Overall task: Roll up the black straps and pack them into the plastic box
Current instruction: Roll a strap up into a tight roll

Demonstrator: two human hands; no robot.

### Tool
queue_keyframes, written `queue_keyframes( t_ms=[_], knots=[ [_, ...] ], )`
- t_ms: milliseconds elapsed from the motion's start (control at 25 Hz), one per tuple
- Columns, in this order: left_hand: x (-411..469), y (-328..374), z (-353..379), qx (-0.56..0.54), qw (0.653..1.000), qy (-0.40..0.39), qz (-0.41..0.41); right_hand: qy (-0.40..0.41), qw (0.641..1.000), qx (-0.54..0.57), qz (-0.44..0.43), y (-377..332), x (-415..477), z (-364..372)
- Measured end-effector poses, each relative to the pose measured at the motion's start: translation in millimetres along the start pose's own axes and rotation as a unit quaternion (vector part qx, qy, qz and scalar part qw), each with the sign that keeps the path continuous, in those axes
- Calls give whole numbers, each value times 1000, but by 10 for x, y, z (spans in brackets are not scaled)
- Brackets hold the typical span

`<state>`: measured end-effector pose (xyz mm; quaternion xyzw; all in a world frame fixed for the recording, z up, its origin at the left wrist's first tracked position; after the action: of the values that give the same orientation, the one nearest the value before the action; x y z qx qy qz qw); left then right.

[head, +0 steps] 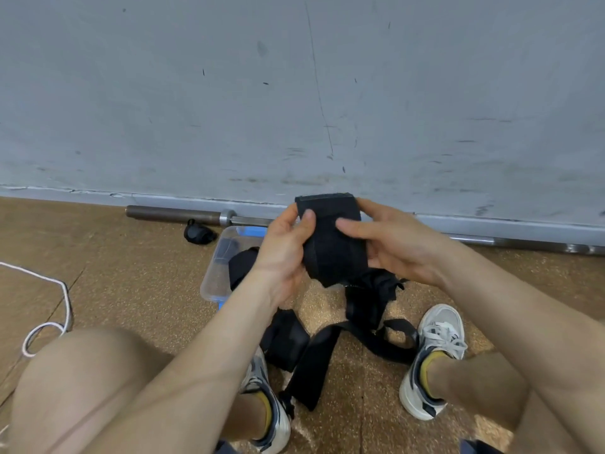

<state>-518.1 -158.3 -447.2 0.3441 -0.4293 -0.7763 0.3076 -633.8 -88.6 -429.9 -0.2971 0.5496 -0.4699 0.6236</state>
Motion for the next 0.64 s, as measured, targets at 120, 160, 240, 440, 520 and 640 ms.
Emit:
queue_keyframes(
  t_ms=[120,160,240,440,520,640],
  knots=[
    [-74,-150,81,82,995,-46,-38,58,998,0,-21,15,64,-127],
    [-106,-285,102,110,989,-67,-66,96,995,-4,-27,62,87,-180],
    [-118,-568,78,162,976,-89,-115,172,984,-8,-45,164,107,-293],
    [125,-1134,-606,492,861,-9,-124,280,952,-125,5,512,72,-825],
    [160,-1501,-1074,584,792,16,-176,298,946,-122,42,746,97,-986],
    [112,-2071,-1523,644,723,-35,-246,298,940,-144,82,1307,246,-1022]
  ],
)
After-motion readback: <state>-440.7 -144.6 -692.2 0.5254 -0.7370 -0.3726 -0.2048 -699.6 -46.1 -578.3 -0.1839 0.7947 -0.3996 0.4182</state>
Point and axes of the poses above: each hand's wrist, its own x-axis towards the middle knuckle, its own z-axis out of the palm, y = z × x, the point moved 7 cm from there along x, towards the middle knuckle, and after that the axes turned 2 degrees about -z, right-handed, at the moved point
